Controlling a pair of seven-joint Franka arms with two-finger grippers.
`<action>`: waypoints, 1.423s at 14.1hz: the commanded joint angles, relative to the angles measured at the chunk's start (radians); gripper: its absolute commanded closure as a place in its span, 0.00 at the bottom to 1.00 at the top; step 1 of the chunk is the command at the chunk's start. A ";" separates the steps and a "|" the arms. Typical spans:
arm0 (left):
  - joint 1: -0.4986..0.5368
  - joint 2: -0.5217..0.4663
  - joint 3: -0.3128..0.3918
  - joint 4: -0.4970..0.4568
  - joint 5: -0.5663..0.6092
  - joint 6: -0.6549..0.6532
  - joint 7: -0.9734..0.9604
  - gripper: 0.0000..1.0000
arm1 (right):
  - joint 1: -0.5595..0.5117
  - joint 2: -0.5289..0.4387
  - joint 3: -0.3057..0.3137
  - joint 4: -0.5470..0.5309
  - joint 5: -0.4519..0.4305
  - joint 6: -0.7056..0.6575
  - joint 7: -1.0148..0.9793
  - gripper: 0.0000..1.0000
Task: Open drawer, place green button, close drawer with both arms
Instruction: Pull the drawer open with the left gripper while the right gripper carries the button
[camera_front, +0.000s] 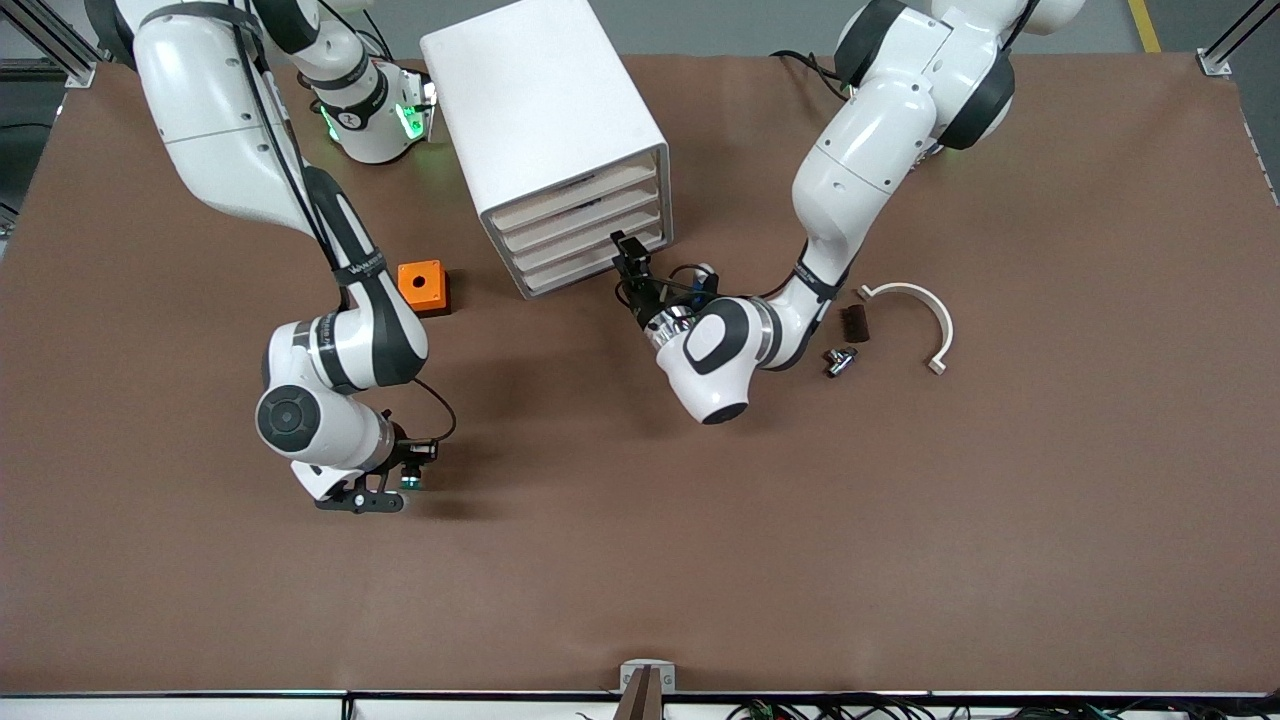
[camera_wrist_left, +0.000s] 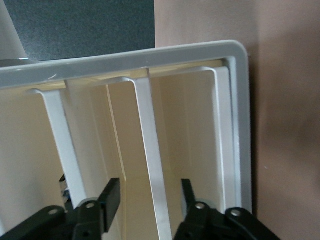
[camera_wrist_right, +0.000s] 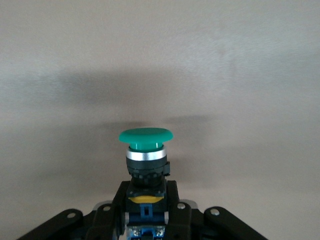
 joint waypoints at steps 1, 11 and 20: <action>-0.027 0.022 0.004 -0.007 -0.010 -0.030 -0.037 0.52 | -0.009 -0.110 -0.001 -0.007 0.005 -0.123 0.078 1.00; -0.041 0.022 0.004 -0.037 -0.010 -0.053 -0.076 0.88 | 0.038 -0.325 0.005 -0.098 0.041 -0.268 0.589 1.00; 0.042 0.009 0.004 -0.027 -0.026 -0.053 -0.076 0.89 | 0.235 -0.314 0.005 -0.104 0.041 -0.199 1.183 1.00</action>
